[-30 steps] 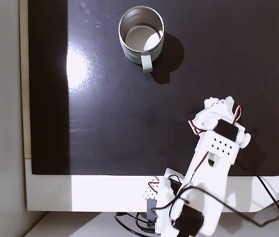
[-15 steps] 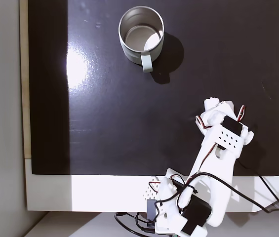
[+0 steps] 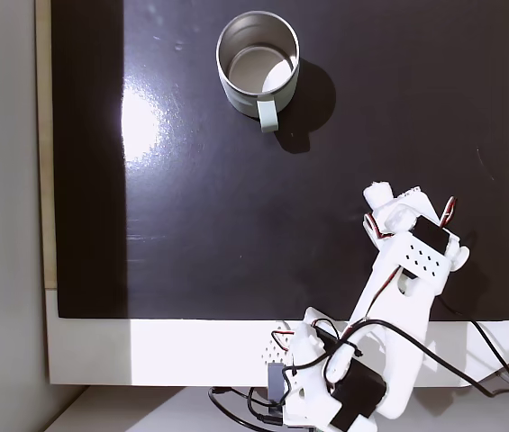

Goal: Grasp a gauze and put it in the cup.

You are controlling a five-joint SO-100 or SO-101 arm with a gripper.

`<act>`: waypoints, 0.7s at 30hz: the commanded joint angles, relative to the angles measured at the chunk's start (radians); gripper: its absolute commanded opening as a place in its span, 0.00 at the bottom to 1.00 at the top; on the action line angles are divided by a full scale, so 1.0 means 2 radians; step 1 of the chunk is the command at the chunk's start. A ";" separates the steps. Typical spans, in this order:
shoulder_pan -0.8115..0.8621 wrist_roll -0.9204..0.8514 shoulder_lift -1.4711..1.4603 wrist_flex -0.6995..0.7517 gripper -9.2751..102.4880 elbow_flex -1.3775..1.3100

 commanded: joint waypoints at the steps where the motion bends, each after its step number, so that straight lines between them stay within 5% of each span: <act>1: -0.001 -0.005 0.052 0.009 0.12 -0.004; 14: -0.120 -0.016 0.302 0.192 0.10 -0.105; 21: -0.202 -0.017 0.307 0.199 0.09 -0.189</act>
